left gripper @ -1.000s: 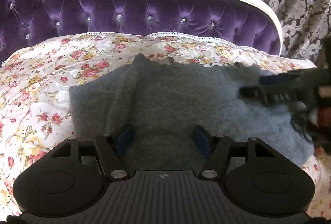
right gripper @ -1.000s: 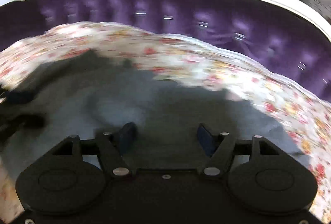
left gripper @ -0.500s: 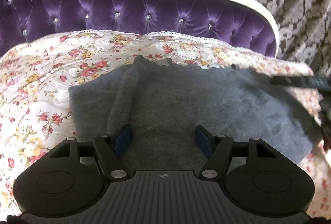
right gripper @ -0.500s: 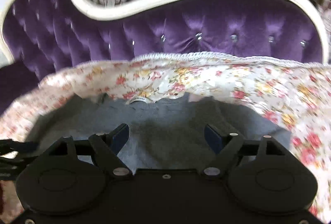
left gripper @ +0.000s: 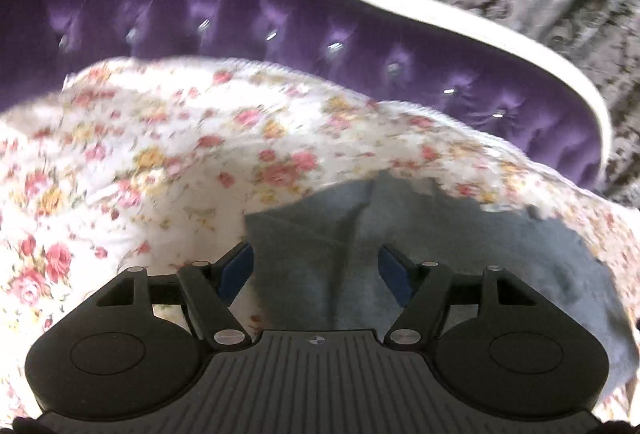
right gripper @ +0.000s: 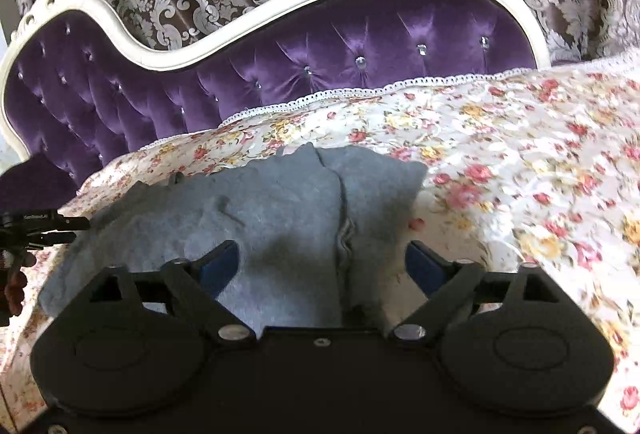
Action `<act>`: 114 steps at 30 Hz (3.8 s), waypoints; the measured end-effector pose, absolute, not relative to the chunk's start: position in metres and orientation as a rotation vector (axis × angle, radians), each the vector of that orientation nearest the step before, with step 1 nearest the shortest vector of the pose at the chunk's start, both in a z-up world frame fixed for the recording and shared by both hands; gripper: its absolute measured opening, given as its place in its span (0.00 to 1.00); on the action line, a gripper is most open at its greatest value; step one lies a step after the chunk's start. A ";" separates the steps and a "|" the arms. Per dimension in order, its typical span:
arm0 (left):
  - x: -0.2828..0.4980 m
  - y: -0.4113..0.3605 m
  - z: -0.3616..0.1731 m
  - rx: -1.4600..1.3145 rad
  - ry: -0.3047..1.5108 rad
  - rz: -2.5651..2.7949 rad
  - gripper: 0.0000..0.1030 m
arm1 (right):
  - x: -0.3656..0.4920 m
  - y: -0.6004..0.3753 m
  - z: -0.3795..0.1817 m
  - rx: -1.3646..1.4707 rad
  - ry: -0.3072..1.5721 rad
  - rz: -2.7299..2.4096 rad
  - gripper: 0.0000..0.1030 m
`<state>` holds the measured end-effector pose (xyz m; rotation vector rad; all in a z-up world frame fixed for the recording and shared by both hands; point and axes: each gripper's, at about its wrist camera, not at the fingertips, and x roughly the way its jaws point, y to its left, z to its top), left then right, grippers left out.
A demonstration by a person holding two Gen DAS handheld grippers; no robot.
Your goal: Fold small clothes
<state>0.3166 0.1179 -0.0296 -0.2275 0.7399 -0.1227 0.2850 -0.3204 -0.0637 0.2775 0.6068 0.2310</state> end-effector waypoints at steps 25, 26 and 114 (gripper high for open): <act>0.329 -0.026 -0.031 -0.041 0.799 -0.333 0.69 | 0.327 -0.337 -0.101 0.586 0.703 0.403 1.00; 0.333 -0.028 -0.034 -0.038 0.812 -0.325 0.69 | 0.327 -0.338 -0.101 0.588 0.704 0.405 1.00; 0.240 0.198 -0.039 -0.272 0.768 -0.089 0.83 | 0.343 -0.005 -0.031 -0.061 0.858 0.649 0.36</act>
